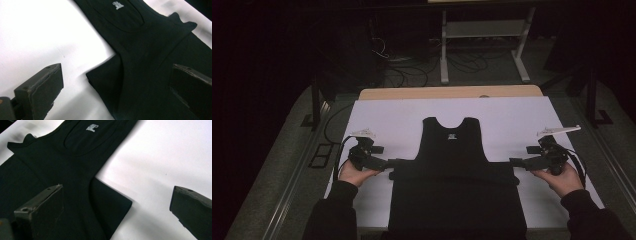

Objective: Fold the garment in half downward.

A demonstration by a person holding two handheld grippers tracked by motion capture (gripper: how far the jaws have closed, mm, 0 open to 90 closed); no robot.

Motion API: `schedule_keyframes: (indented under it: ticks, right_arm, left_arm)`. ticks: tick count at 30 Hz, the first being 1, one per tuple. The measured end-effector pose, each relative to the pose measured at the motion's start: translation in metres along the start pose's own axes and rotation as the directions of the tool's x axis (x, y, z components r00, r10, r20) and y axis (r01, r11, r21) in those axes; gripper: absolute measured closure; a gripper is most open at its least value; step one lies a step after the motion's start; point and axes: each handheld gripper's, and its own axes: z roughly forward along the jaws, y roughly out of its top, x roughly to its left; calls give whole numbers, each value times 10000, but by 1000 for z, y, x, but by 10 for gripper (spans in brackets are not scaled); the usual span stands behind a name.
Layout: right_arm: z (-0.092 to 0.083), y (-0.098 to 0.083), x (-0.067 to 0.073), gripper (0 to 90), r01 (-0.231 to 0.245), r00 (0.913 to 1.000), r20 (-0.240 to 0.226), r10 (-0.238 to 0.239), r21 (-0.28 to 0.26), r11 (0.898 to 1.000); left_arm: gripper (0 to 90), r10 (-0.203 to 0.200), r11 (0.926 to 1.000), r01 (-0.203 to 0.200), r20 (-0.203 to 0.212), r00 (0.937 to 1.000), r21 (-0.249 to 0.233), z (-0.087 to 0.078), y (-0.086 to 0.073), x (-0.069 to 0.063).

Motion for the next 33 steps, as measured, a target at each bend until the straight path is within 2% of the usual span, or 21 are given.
schedule_keyframes:
  ticks: [13, 17, 19, 33]
  right_arm:
    - [-2, 22, -2, 0, 204, 9998, 45, -203, -211, 9996]
    - [-4, 28, -3, 0, 319, 9994, 131, -315, -320, 9990]
    - [-4, 32, -2, 0, 359, 9993, 144, -355, -343, 9988]
    - [1, 59, -2, 0, 626, 9980, 153, -621, -351, 9974]
  left_arm:
    - [0, 145, 9999, -144, -113, 9998, 54, -3, 17, 3]
    - [0, 300, 9994, -303, -191, 9994, -171, -3, 21, 3]
    - [0, 217, 9994, -221, -148, 9997, -254, -3, 24, 4]
    - [0, 350, 9992, -351, -54, 9994, -168, 3, 43, 11]
